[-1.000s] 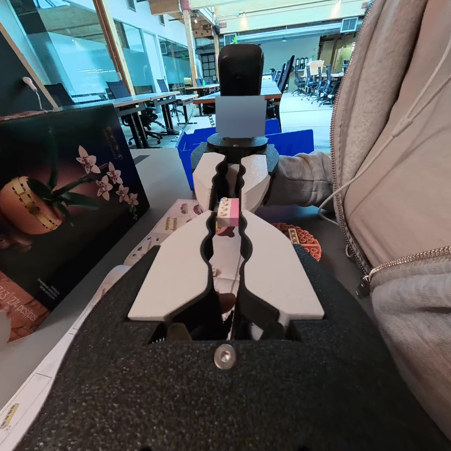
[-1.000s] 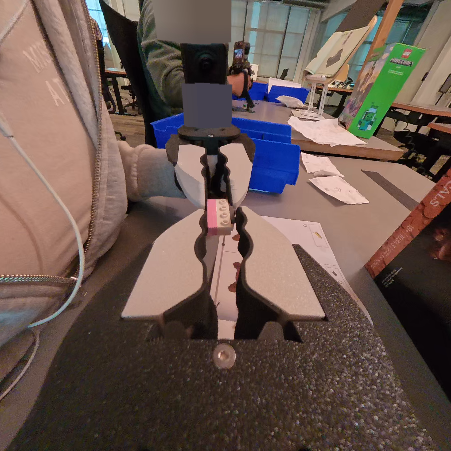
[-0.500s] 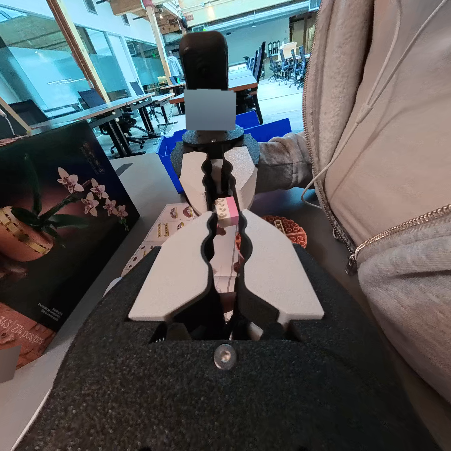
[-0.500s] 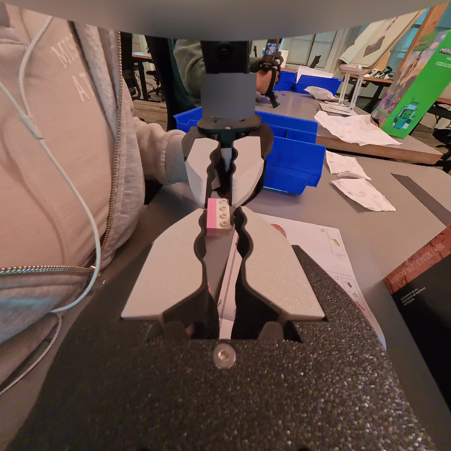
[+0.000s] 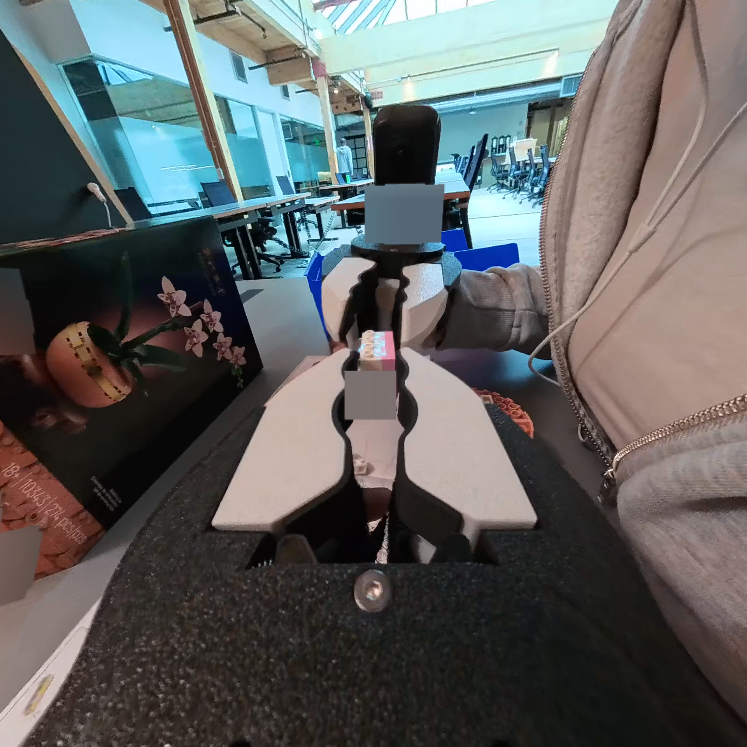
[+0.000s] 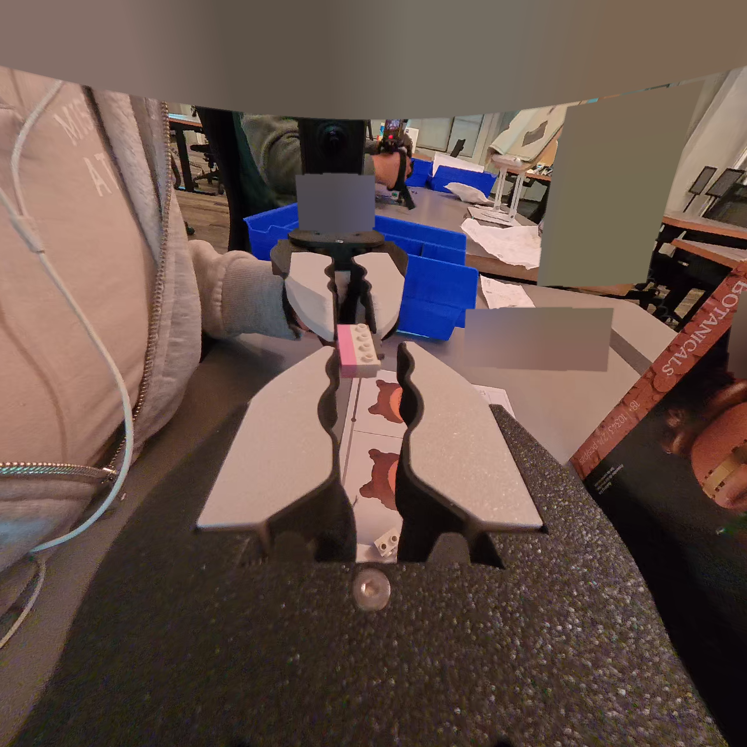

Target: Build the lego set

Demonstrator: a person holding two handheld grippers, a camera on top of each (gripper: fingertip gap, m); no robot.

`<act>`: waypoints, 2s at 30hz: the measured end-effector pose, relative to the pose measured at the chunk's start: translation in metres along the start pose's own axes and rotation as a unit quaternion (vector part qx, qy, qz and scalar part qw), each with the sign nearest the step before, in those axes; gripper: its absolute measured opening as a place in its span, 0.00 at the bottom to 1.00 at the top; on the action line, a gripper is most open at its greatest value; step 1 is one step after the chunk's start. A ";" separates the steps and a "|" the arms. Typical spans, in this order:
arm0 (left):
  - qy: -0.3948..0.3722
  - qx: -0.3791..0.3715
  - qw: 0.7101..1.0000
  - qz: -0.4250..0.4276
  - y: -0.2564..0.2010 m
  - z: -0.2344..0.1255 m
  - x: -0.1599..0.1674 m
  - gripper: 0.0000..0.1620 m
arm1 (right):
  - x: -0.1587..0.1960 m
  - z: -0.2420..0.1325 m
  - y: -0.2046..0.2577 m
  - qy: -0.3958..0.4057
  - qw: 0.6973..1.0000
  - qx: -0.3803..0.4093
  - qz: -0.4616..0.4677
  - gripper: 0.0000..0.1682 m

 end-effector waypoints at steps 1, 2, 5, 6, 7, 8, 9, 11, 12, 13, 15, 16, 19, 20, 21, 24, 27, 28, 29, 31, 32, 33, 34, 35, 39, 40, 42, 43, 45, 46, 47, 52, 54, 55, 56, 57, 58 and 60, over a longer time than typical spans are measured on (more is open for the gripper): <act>-0.001 0.004 1.000 0.001 -0.001 0.000 0.000 0.11 | 0.000 0.000 0.001 0.003 1.000 -0.004 -0.003 0.15; 0.000 0.007 1.000 0.000 -0.001 0.001 0.000 0.11 | 0.000 0.001 0.001 0.005 1.000 -0.008 -0.004 0.14; -0.002 0.011 1.000 0.002 0.000 0.001 0.000 0.11 | 0.001 0.001 0.002 0.004 1.000 -0.015 -0.003 0.13; -0.004 0.013 1.000 0.001 0.000 0.001 0.000 0.11 | 0.001 0.001 0.003 0.001 1.000 -0.016 -0.002 0.13; -0.007 0.015 1.000 -0.001 0.000 0.002 0.000 0.11 | 0.000 0.000 0.003 -0.002 1.000 -0.015 -0.002 0.13; -0.009 0.015 1.000 -0.001 -0.001 0.002 0.000 0.11 | 0.000 0.000 0.002 -0.003 1.000 -0.012 -0.001 0.14; -0.010 0.016 1.000 -0.001 -0.001 0.002 0.000 0.11 | 0.000 -0.001 0.002 -0.004 1.000 -0.012 0.000 0.15; -0.013 0.018 1.000 -0.001 -0.001 0.003 0.001 0.11 | 0.001 -0.001 0.002 -0.005 1.000 -0.013 0.003 0.17; -0.015 0.019 1.000 -0.001 -0.001 0.003 0.001 0.10 | 0.001 -0.001 0.002 -0.006 1.000 -0.018 0.004 0.17; -0.020 0.019 1.000 -0.002 -0.001 0.003 0.001 0.11 | 0.002 0.000 0.003 -0.002 1.000 -0.024 0.003 0.17; -0.028 0.022 0.999 -0.006 -0.001 0.003 -0.001 0.11 | 0.005 0.001 0.004 0.014 1.000 -0.027 -0.003 0.15; -0.027 0.021 0.999 -0.006 -0.001 0.003 -0.001 0.10 | 0.004 0.001 0.005 0.012 1.000 -0.023 -0.010 0.11; -0.028 0.023 0.999 -0.006 -0.001 0.003 -0.001 0.11 | 0.004 0.000 0.005 0.003 1.000 -0.021 -0.005 0.11; -0.023 0.021 0.999 -0.006 -0.001 0.004 -0.001 0.11 | 0.005 0.000 0.005 0.008 1.000 -0.021 -0.006 0.11; -0.018 0.021 1.000 -0.009 -0.001 0.004 0.000 0.11 | 0.006 0.000 0.005 0.015 1.000 -0.020 -0.011 0.11; -0.005 0.030 0.998 -0.047 -0.001 0.005 0.001 0.11 | 0.005 -0.001 0.006 0.024 0.999 -0.013 -0.034 0.11; 0.006 0.034 0.989 -0.144 0.003 0.005 0.005 0.20 | 0.001 -0.003 0.008 0.027 0.997 -0.005 -0.076 0.11; 0.010 0.043 0.978 -0.204 0.004 0.007 0.008 0.21 | 0.001 -0.004 0.007 0.034 0.994 0.003 -0.100 0.11; 0.008 0.060 0.958 -0.282 0.004 0.009 0.010 0.21 | 0.000 -0.004 0.007 0.039 0.990 0.012 -0.131 0.11; -0.035 0.109 0.905 -0.409 0.004 0.013 0.011 0.18 | -0.003 -0.004 0.008 0.048 0.983 0.010 -0.178 0.11; -0.064 0.122 0.887 -0.441 0.005 0.013 0.010 0.15 | -0.003 -0.003 0.008 0.059 0.979 0.006 -0.193 0.11; -0.075 0.123 0.879 -0.454 0.005 0.013 0.011 0.15 | -0.002 -0.003 0.008 0.073 0.976 0.002 -0.207 0.11; -0.068 0.119 0.879 -0.456 0.004 0.014 0.013 0.15 | -0.001 -0.002 0.008 0.086 0.972 -0.001 -0.219 0.11; -0.052 0.114 0.883 -0.452 0.003 0.016 0.016 0.16 | 0.000 -0.001 0.008 0.093 0.969 -0.005 -0.227 0.11; -0.041 0.081 0.903 -0.421 0.003 0.018 0.021 0.07 | 0.002 0.000 0.006 0.116 0.972 0.002 -0.205 0.11; -0.042 0.070 0.907 -0.412 0.004 0.017 0.021 0.07 | 0.005 -0.001 0.003 0.123 0.975 0.004 -0.182 0.12; -0.041 0.048 0.924 -0.376 0.006 0.015 0.020 0.07 | 0.010 -0.007 -0.001 0.120 0.987 0.003 -0.106 0.17; -0.040 0.038 0.935 -0.350 0.006 0.013 0.019 0.07 | 0.012 -0.010 -0.002 0.105 0.993 -0.004 -0.055 0.18; -0.027 0.019 0.957 -0.287 0.005 0.011 0.018 0.07 | 0.014 -0.015 -0.005 0.070 0.996 -0.013 0.059 0.17; -0.008 0.004 0.968 -0.252 0.004 0.010 0.019 0.07 | 0.015 -0.016 -0.006 0.065 0.992 -0.010 0.110 0.16; 0.013 -0.007 0.976 -0.218 0.003 0.011 0.021 0.07 | 0.017 -0.016 -0.007 0.068 0.986 -0.008 0.149 0.16; 0.035 -0.001 0.985 -0.171 -0.001 0.015 0.022 0.07 | 0.016 -0.007 0.000 0.054 0.972 -0.048 0.223 0.16; 0.041 0.001 0.986 -0.162 -0.002 0.016 0.023 0.07 | 0.015 -0.006 0.001 0.048 0.975 -0.052 0.209 0.09; 0.043 0.000 0.987 -0.156 -0.003 0.017 0.023 0.07 | 0.014 -0.005 0.002 0.047 0.977 -0.053 0.200 0.06; 0.044 -0.001 0.987 -0.152 -0.003 0.017 0.023 0.07 | 0.015 -0.005 0.003 0.050 0.978 -0.055 0.193 0.06; 0.045 -0.001 0.988 -0.151 -0.004 0.017 0.023 0.07 | 0.015 -0.005 0.004 0.053 0.980 -0.055 0.186 0.06; 0.049 -0.003 0.987 -0.150 -0.004 0.017 0.024 0.07 | 0.017 -0.005 0.005 0.058 0.980 -0.056 0.180 0.06; 0.057 -0.005 0.988 -0.146 -0.006 0.017 0.027 0.07 | 0.019 -0.004 0.007 0.066 0.983 -0.060 0.161 0.06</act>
Point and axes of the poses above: each gripper's, where its closed fingertips meet, z out along the fingers, x out of its underside, y = z × x across the jaws, the point moved 7 cm from there along -z, back along the fingers, and after that the axes turned 6 degrees about -z, right-handed, at the moved point
